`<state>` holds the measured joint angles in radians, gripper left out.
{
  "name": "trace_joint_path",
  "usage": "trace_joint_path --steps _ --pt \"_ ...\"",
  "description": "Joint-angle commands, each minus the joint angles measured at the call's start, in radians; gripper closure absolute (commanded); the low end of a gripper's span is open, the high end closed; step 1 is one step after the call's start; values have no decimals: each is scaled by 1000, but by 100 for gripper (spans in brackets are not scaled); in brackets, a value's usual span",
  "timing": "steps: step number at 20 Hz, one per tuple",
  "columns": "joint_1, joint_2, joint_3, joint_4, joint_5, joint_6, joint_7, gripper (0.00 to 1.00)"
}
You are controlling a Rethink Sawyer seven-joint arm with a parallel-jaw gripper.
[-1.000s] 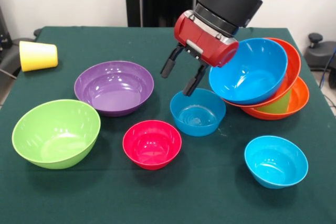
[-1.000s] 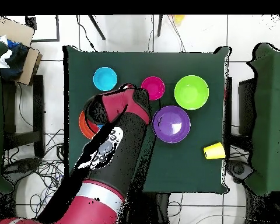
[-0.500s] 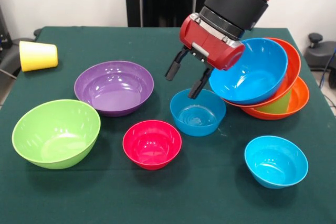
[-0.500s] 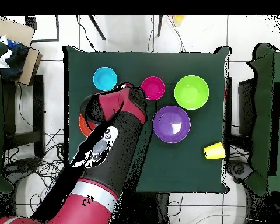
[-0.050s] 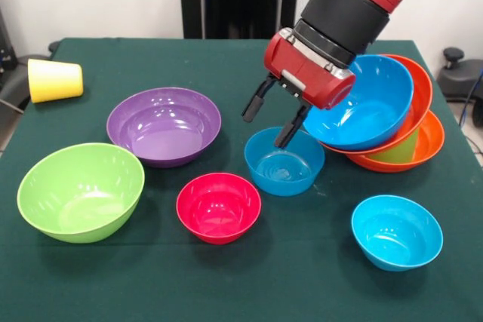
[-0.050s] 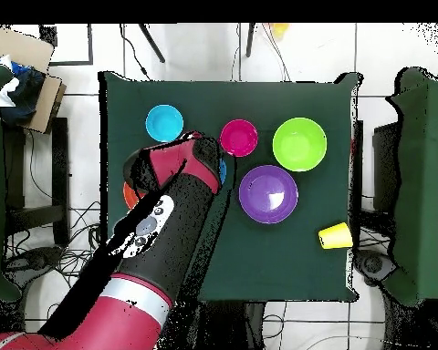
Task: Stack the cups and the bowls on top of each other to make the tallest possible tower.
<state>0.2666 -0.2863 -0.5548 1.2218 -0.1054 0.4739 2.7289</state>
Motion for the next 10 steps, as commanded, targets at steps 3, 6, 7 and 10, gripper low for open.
trace_joint_path --steps 3,6,7,10 --pt "5 58 58 -18 31 -62 129 0" --pt "0 57 60 -7 29 -82 122 0" --pt "-1 55 61 -3 28 -87 119 0" --pt "-11 52 68 14 22 -113 108 0"
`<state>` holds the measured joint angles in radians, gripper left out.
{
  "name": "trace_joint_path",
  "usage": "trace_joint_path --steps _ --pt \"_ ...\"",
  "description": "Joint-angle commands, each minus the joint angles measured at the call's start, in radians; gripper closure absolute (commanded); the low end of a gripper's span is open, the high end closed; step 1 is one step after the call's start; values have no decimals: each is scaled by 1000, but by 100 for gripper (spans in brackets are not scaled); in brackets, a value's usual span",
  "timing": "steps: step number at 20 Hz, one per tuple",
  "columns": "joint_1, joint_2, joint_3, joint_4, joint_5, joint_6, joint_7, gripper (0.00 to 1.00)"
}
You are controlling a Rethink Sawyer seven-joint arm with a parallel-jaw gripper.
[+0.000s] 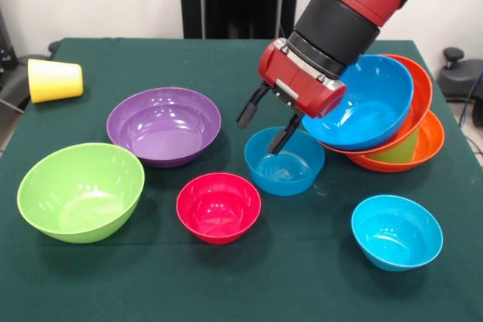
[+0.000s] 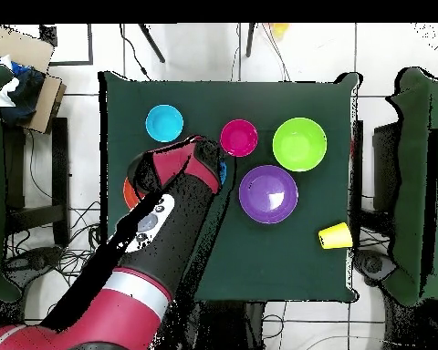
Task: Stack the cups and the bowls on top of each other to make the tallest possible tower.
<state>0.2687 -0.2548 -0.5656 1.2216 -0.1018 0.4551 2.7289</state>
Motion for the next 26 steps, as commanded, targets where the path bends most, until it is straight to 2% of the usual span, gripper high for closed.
trace_joint_path --steps 1,14,22,26 --pt "-19 26 82 19 18 -108 108 0" --pt "-44 25 80 95 2 -190 85 0" --pt "-15 -15 67 108 11 -143 71 0" --pt "10 -43 61 47 31 -37 47 0"
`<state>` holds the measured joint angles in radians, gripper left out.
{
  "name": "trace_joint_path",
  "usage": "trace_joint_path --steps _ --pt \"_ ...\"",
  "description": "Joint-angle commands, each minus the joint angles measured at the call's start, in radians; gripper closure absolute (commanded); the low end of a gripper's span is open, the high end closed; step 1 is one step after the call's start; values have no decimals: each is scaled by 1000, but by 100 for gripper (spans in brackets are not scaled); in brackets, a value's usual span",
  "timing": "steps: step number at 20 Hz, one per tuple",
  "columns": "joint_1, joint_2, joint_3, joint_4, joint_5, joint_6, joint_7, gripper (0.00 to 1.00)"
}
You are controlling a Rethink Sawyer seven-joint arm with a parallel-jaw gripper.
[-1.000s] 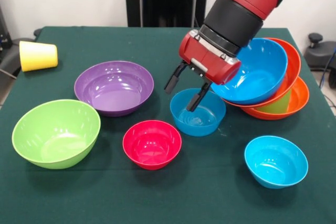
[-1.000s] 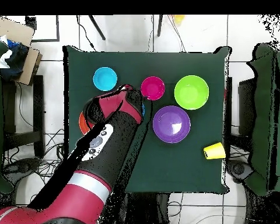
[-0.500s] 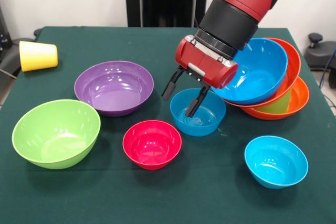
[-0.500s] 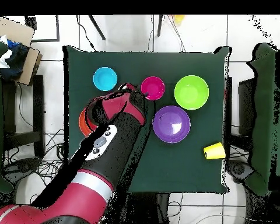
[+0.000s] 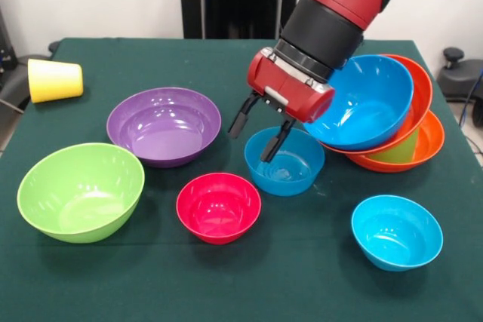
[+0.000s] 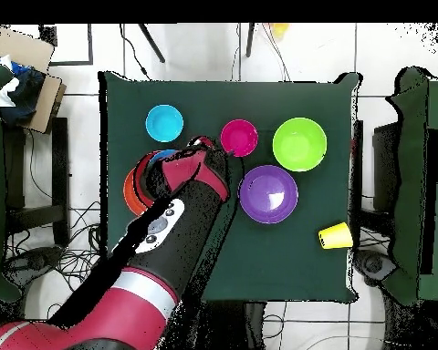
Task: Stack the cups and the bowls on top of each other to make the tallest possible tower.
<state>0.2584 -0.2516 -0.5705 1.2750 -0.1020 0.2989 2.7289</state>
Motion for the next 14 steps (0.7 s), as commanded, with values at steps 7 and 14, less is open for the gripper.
trace_joint_path --steps 7,14 --pt "5 49 81 -164 65 165 65 0" --pt "7 121 85 -153 87 58 112 0"
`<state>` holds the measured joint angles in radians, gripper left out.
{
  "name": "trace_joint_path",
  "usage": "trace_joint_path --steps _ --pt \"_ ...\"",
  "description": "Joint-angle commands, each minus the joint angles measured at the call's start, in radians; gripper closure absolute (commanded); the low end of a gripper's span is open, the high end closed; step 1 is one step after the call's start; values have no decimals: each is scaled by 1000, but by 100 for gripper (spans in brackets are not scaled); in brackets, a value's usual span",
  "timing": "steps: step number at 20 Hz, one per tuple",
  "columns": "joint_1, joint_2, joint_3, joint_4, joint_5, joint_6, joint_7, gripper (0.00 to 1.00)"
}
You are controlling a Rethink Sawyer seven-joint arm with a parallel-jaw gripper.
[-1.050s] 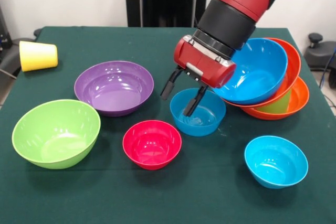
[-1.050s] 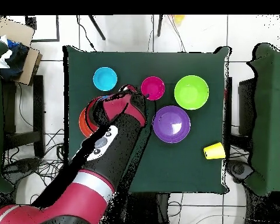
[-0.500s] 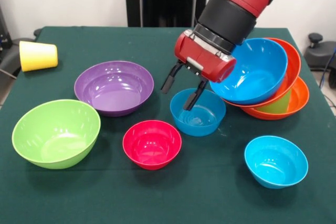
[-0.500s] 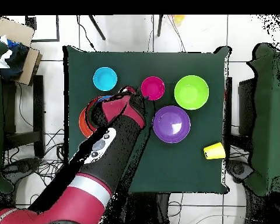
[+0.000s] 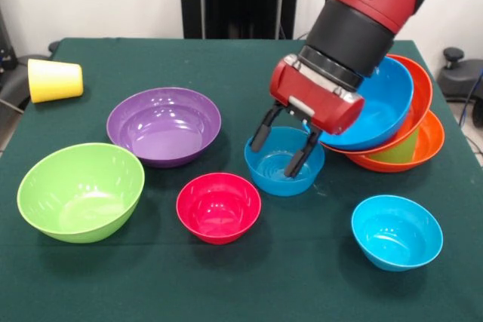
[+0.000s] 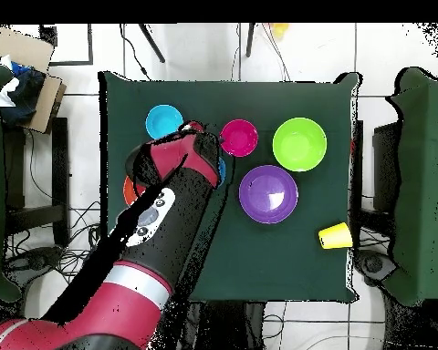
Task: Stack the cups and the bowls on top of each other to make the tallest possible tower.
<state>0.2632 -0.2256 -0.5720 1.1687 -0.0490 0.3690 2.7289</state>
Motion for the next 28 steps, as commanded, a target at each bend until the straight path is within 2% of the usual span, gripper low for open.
trace_joint_path --steps 1,8,23,25,28 --pt "2 98 87 -46 37 -15 109 0" --pt "5 116 79 -43 46 -42 99 0" --pt "4 84 84 -45 53 27 67 0" --pt "7 88 82 -50 64 36 82 0" --pt "31 99 64 -45 126 76 174 0"
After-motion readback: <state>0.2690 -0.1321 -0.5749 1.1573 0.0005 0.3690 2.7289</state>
